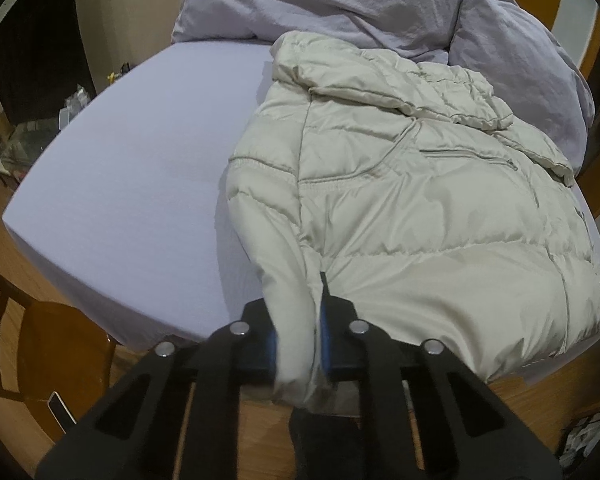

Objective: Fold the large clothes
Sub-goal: 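Lift the hem with both grippers and fold it toward the collar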

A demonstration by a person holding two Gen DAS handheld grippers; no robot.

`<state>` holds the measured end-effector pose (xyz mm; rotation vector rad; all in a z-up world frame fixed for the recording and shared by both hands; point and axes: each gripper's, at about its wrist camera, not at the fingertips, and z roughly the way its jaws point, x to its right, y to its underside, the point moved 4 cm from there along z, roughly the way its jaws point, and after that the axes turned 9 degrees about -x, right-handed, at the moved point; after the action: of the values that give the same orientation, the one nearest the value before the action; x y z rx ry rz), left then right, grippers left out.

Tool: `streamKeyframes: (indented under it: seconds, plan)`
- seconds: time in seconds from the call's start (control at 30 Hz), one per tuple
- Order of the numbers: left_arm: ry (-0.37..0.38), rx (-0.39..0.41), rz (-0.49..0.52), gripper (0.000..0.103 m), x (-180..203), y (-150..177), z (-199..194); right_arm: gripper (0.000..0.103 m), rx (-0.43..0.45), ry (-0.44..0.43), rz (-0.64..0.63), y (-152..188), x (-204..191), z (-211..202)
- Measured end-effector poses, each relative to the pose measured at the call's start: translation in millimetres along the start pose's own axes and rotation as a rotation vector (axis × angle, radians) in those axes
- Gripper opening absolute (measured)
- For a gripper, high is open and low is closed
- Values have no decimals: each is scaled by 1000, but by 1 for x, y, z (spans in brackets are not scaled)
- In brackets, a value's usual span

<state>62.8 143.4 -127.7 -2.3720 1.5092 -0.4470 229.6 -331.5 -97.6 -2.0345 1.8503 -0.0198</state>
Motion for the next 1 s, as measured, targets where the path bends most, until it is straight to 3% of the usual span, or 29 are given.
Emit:
streamKeyframes:
  seconds: [0.2,0.33,0.7,1.0]
  plan:
    - [12,38,8,11,0,-13,-18,13,77,-42,0,-20,-9,-25]
    - [27,92,4,10,4,-39,-38,13,137,-65,-21,-45,-25,-41]
    - [24,242,25,9,31,-153,-73,13,278,-71,-51,-137,-63,-65]
    - [20,265,10,9,41,-241,-54,13,330,-43,-46,-207,-84,-52]
